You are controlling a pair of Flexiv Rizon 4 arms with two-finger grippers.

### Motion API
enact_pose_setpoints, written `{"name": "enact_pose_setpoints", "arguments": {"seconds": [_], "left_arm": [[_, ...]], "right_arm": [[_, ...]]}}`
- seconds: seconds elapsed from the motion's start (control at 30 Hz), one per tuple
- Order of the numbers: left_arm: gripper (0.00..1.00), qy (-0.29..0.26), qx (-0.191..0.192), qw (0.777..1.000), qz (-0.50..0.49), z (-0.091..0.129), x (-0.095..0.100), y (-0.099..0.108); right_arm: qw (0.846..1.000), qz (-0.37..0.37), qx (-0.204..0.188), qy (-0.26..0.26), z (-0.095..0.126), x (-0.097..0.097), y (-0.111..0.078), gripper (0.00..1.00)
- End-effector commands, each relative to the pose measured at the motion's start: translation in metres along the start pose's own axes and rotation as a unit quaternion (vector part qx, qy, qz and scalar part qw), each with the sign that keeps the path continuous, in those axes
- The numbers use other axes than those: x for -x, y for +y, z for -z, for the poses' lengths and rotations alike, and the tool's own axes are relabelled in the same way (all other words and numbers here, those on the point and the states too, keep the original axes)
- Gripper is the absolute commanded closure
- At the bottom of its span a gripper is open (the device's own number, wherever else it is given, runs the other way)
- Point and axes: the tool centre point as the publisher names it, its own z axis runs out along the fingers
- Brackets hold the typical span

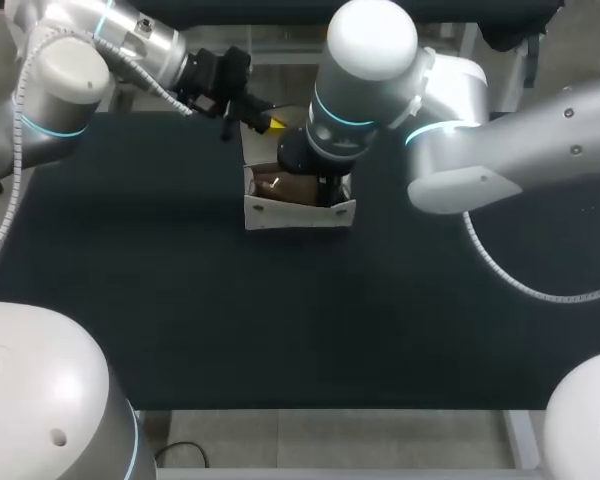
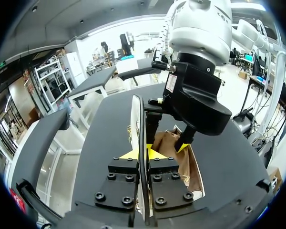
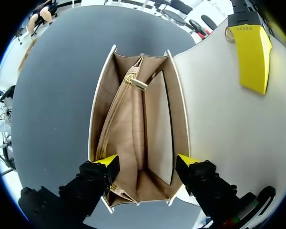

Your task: Pick up the bag, open it, inspect its contents, close it, and place it on the opposite side

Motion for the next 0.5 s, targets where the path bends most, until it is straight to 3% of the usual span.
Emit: {"name": "enact_pose_setpoints", "arguments": {"seconds": [0.03,0.5], "left_arm": [[1.0,-0.001,0.001,1.0,-0.002,-0.002,-0.003,0.001],[1.0,-0.002,-0.005,1.0,-0.015,0.0,-0.008,-0.01]], "right_arm": [[1.0,-0.003,-0.003,-0.01,-0.002,0.004,0.0,0.61],[0.992,-0.024,0.001,-0.122,0.075,0.015,-0.015,0.62]]}}
